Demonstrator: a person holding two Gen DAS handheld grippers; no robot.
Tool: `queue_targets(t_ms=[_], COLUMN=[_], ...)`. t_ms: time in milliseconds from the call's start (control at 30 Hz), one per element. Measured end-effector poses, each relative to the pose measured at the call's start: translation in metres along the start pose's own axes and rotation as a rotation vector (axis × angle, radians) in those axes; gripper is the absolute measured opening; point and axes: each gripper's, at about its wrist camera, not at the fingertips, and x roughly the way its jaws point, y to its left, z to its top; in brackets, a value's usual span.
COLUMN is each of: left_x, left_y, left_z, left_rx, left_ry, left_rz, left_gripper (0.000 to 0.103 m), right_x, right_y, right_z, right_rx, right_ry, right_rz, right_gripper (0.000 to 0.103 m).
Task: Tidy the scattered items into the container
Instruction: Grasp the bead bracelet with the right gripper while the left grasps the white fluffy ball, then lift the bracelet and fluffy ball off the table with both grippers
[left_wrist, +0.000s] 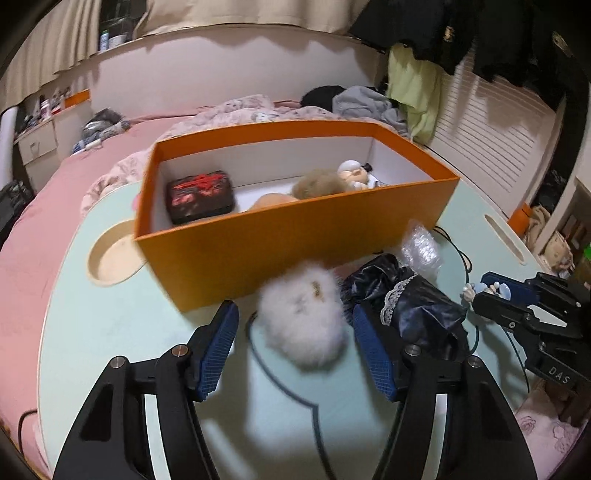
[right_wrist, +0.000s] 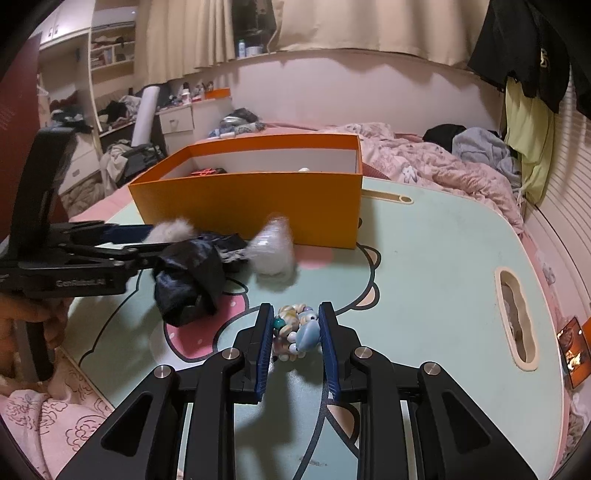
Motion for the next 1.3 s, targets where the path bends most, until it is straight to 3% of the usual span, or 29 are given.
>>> queue_targets(t_ms=[33,67,100,433,600,1300], left_x=[0.003,0.006,0.007,-0.036,-0.043,-0.039], left_y=[0.000,0.000,0.001,0.003,-0.012,-0.019], left_z=[0.002,0.003,0.004,-0.027,-0.051,-0.052], left_rx=[0.004,0.005,-0.001,-0.056,-0.024,0.007], left_ry=[0.008,0.013,0.014,-0.053,-0.048,-0.067], left_rz=[-0.001,-0.003,-0.008,-0.098,-0.067,-0.037], left_gripper=[0.054,0.037,0.034,0.034,0.034,0.034], right_x=[0.000,0.000,0.000,-0.006,-0.006,-0.003], right_y=[0.000,0.000,0.000,0.010,0.023,0.018], right_z=[0.000,0.000,0.000,-0.003,-0.005,-0.006], right_rx=[-0.001,-0.002,-0.002,-0.046,-0.110,-0.101], right_ry=[-0.001,-0.001,-0.002,0.003,0.009,0.020], right_rz=[0.000,0.001,0.002,0.016,0.011,0.016], right_gripper=[0.024,0.024,0.024,0.024,0.024,0.024])
